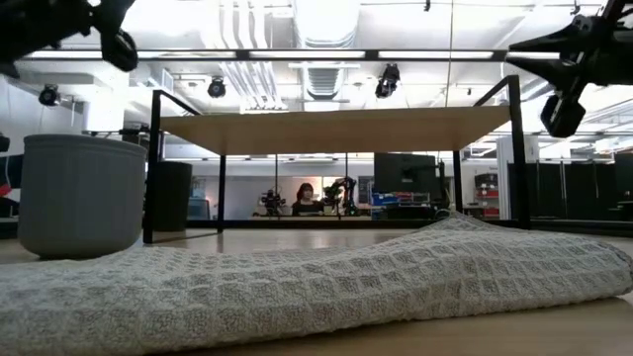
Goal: Stack small to large cups/mugs on shelf
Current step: Put the gray mug on the shelf
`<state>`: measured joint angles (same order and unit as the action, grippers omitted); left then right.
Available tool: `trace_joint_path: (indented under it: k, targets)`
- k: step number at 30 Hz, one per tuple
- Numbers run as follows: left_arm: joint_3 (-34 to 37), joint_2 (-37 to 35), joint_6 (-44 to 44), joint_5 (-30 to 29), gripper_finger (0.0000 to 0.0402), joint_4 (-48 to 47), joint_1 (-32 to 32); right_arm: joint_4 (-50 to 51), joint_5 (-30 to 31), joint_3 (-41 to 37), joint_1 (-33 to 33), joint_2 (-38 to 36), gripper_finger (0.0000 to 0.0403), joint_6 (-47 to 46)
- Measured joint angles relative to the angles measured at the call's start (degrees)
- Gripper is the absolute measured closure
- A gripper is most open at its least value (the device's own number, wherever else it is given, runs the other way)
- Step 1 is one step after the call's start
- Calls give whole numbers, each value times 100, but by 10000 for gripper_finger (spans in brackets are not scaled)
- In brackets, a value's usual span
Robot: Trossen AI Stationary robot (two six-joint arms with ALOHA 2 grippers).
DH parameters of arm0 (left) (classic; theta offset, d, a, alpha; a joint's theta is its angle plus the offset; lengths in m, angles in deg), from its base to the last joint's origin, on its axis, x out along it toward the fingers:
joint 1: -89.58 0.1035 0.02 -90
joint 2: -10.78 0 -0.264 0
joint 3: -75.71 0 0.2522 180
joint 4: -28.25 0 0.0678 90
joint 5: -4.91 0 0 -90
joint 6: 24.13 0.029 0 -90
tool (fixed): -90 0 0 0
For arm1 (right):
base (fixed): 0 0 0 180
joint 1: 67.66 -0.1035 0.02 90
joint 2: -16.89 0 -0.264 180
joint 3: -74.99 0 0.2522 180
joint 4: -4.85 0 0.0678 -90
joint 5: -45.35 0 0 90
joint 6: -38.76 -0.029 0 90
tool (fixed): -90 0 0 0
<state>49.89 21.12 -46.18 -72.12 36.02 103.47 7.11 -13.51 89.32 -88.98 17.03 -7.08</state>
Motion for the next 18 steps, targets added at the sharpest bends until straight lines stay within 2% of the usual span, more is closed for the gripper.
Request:
trace_joint_path:
  k: [4,13,15,18]
  targets:
    - [-1112,673,501,13,338,-1341,0,5,24,-1,0,0,351,-583]
    - [-3798,2082,1757,19,338,-3415,0,48,-71,1,9,0,351,-48]
    - [-4259,2333,1924,22,338,-3722,0,47,-14,1,9,0,351,-97]
    - [-4719,2595,1648,3,338,-3790,0,-60,-4,1,9,2,351,-372]
